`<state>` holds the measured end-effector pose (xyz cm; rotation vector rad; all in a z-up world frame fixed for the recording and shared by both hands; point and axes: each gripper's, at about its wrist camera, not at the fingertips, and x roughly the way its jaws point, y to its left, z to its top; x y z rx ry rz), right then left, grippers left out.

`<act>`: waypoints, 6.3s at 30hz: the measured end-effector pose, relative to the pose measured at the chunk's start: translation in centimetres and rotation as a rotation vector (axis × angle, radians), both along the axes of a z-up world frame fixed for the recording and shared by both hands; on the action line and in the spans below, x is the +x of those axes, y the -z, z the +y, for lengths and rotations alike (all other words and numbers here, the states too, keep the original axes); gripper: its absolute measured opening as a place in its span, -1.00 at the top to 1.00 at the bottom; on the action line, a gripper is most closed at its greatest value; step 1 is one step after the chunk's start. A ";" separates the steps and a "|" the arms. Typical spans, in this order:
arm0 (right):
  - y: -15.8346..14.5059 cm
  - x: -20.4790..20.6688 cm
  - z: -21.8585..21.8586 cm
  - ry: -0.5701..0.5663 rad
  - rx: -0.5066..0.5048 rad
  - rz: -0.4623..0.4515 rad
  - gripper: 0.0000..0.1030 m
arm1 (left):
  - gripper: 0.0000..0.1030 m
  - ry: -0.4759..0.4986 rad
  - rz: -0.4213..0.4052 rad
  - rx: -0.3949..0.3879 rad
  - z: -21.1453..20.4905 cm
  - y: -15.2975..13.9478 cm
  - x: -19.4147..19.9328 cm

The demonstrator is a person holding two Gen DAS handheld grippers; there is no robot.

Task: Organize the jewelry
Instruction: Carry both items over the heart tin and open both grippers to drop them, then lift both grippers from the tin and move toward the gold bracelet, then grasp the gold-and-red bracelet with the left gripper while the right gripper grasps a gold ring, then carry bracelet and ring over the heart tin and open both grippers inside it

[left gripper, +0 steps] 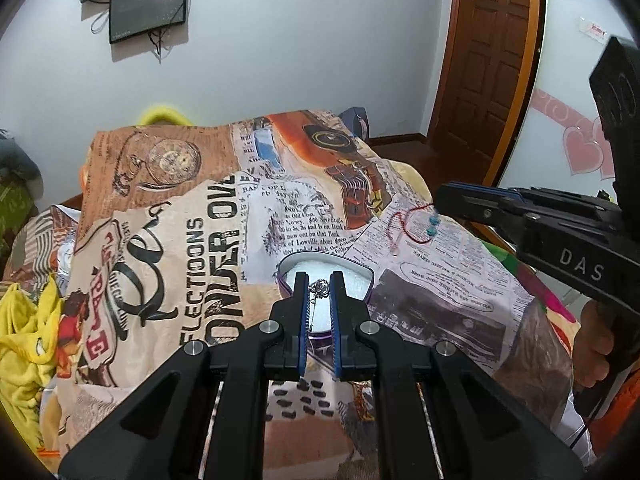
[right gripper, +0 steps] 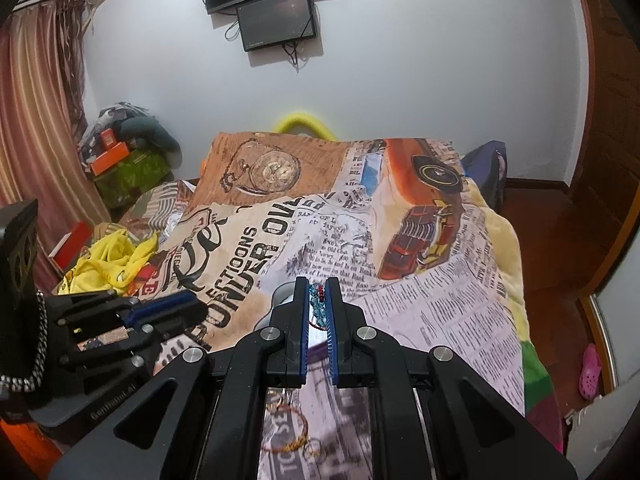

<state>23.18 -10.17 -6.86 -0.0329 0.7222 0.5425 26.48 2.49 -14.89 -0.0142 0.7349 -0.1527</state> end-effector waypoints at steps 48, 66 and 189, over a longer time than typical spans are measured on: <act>5.8 4.3 2.9 -0.077 -0.181 0.185 0.30 | 0.40 0.030 0.151 -0.030 1.9 2.6 3.4; 0.2 -2.8 0.1 -0.024 -0.163 0.048 0.30 | 0.29 -0.009 0.076 -0.018 1.3 -2.6 -2.8; 3.3 -1.5 1.3 -0.058 -0.097 0.028 0.64 | 0.95 -0.069 0.062 -0.044 2.3 1.6 1.2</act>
